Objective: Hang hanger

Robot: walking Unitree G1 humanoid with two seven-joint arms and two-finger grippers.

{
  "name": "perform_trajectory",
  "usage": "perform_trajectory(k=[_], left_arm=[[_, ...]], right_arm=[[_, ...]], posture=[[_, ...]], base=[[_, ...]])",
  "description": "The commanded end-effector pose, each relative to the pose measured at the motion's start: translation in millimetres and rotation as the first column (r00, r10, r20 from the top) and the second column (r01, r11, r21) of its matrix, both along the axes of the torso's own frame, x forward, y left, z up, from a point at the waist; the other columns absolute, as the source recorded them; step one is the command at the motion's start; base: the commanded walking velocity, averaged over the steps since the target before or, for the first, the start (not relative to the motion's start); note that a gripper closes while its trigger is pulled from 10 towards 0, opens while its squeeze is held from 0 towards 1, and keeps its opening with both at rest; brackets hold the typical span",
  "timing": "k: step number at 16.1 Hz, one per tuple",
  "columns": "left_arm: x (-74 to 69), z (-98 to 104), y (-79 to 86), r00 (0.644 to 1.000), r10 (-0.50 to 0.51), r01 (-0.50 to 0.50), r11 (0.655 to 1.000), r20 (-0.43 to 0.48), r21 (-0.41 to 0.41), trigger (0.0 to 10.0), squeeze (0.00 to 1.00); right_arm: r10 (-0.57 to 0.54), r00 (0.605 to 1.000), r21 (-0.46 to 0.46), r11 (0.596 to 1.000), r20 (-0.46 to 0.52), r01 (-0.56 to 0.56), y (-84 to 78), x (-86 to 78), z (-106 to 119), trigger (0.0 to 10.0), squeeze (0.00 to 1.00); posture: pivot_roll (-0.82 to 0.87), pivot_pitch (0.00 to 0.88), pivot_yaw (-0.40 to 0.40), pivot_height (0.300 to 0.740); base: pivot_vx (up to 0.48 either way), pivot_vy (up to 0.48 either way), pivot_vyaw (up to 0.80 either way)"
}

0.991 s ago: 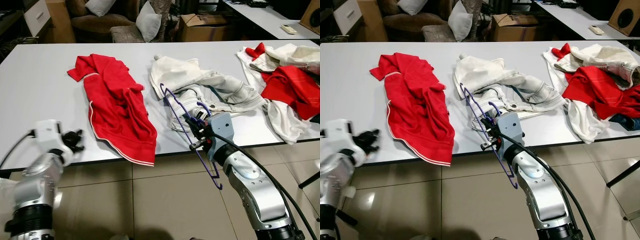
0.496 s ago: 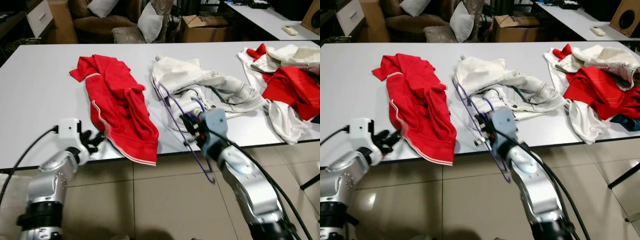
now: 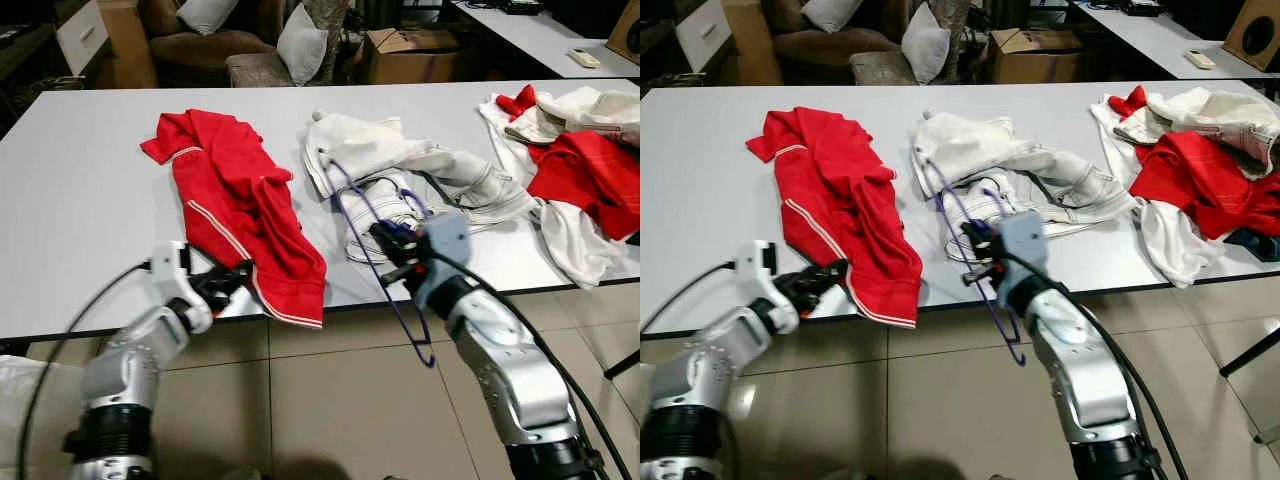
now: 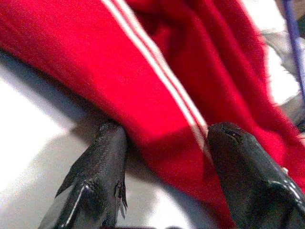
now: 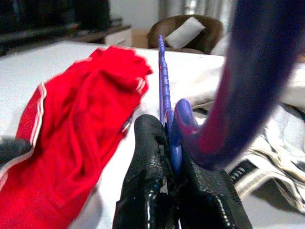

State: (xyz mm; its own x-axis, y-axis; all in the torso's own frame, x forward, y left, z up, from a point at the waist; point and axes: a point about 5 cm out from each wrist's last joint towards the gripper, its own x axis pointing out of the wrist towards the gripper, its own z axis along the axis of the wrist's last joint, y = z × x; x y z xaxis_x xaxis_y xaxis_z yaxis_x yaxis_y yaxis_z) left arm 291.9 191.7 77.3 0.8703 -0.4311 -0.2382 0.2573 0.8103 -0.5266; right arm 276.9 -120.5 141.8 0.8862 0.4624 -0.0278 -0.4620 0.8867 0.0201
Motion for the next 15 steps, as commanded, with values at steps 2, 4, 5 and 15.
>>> perform_trajectory(k=[2,4,5,15], left_arm=[[1.0,2,-12.1,0.999,-0.03,0.033,0.991,0.025,-0.132,10.0,0.0],[7.6,1,-19.0,0.998,-0.05,0.055,0.992,0.042,-0.116,10.0,0.0],[11.3,1,-17.1,0.999,-0.034,0.038,0.994,0.036,-0.101,6.6,0.0],[28.2,5,5.7,0.987,0.161,-0.158,0.981,0.017,-0.113,0.0,0.0]], right_arm=[[-0.024,1.0,0.081,0.996,0.001,0.024,-2.3,-1.8,8,10.0,0.0],[-0.029,1.0,0.08,0.996,0.0,0.029,-1.3,-3.0,8,10.0,0.0],[-0.027,1.0,0.082,0.996,0.0,0.027,0.9,-4.8,8,10.0,0.0],[-0.012,1.0,0.071,0.997,-0.023,0.013,5.7,-10.5,3,10.0,0.0]], posture=[[-0.06,0.0,0.028,0.74],[-0.07,0.0,0.034,0.74],[-0.08,0.0,0.037,0.74],[-0.09,0.0,0.059,0.74]], base=[[0.0,0.0,0.0],[0.0,0.0,0.0],[0.0,0.0,0.0],[0.0,0.0,0.0]])
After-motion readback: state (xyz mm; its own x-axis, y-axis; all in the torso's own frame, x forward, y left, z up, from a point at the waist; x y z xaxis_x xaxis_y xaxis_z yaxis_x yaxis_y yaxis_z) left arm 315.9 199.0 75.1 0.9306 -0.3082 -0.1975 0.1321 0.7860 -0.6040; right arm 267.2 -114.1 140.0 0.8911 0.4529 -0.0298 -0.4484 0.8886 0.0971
